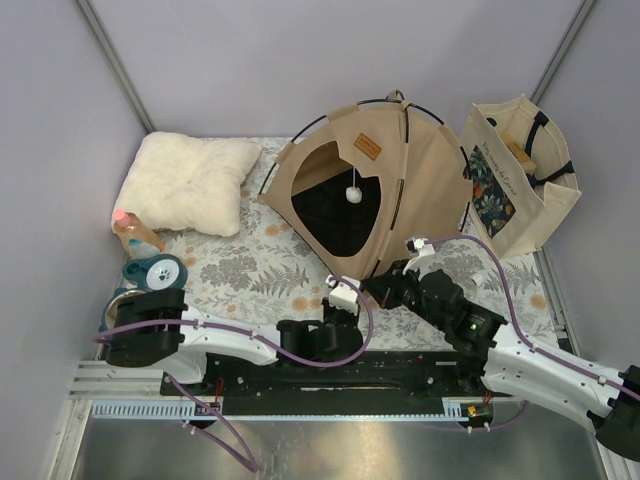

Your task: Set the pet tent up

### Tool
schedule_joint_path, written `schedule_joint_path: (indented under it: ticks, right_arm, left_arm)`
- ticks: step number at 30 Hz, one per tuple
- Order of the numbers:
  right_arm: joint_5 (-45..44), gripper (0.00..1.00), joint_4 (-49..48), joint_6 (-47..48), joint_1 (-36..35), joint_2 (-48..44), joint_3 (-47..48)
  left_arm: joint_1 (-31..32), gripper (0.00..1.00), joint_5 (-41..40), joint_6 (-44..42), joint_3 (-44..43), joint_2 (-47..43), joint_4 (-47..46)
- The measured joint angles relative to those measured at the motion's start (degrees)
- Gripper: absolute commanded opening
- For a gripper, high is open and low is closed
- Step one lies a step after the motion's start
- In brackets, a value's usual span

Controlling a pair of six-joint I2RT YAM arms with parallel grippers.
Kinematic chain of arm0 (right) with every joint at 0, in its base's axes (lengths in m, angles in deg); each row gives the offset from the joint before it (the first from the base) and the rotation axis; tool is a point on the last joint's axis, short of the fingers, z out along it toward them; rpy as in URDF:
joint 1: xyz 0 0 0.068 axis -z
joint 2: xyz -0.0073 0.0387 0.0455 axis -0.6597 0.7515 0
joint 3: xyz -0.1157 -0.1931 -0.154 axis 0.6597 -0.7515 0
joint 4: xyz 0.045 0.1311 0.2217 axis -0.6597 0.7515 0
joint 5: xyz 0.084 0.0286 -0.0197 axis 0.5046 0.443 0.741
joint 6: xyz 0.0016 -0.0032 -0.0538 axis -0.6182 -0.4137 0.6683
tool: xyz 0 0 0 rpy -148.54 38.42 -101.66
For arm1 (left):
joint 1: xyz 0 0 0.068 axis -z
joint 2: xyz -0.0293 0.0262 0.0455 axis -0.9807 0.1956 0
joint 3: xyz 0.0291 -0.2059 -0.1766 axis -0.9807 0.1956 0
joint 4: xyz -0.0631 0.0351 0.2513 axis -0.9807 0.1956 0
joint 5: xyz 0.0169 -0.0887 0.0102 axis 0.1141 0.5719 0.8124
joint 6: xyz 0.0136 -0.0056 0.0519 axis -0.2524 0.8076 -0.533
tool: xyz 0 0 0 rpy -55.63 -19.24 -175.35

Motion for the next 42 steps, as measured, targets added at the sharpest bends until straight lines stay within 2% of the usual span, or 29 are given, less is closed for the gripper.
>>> schedule_joint_path:
  ticks: [5,8,11,21,26,27,30,33,35,37,42]
  right_arm:
    - [0.2,0.0,-0.7,0.2,0.0,0.0,-0.4]
    - [0.4,0.0,-0.6,0.3,0.0,-0.2,-0.7]
    - [-0.2,0.0,-0.2,1.2,0.2,-0.2,-0.9]
    - [-1.7,0.0,0.8,4.3,1.3,3.3,-2.6]
    - [1.1,0.0,-3.3,7.5,1.3,7.2,-3.9]
    - [1.5,0.07,-3.7,7.8,1.3,8.0,-4.0]
    - [1.6,0.57,-4.0,7.6,1.3,10.7,-4.0]
    - [-0.1,0.76,-3.0,6.0,1.4,9.4,-4.0]
    - [-2.0,0.85,-0.3,6.1,1.4,6.5,-3.7]
    - [-4.3,0.88,3.9,6.2,1.4,2.6,-2.0]
    - [-10.3,0.87,9.3,8.0,1.5,-2.8,6.7]
  left_arm:
    - [0.0,0.02,0.0,-1.4,-0.9,0.0,2.3]
    - [-0.1,0.21,0.3,-2.4,-0.9,-0.2,2.5]
    - [-0.2,0.34,1.1,-4.1,-0.9,-0.9,2.4]
    - [-0.3,0.56,1.2,-6.1,-0.8,-7.8,2.6]
    - [-1.9,0.65,-1.0,-4.2,0.6,-14.5,6.1]
    - [-2.3,0.66,-1.3,-3.8,0.9,-15.6,6.9]
    - [-4.6,0.73,-2.5,-2.2,2.2,-20.2,10.2]
    - [-6.6,0.83,-3.7,-1.0,3.4,-25.1,13.4]
    - [-7.3,0.88,-4.4,-0.5,3.7,-28.1,15.8]
    - [-7.8,0.93,-5.3,-0.2,4.0,-31.1,17.8]
    - [-8.7,0.95,-7.6,0.9,5.1,-38.7,22.7]
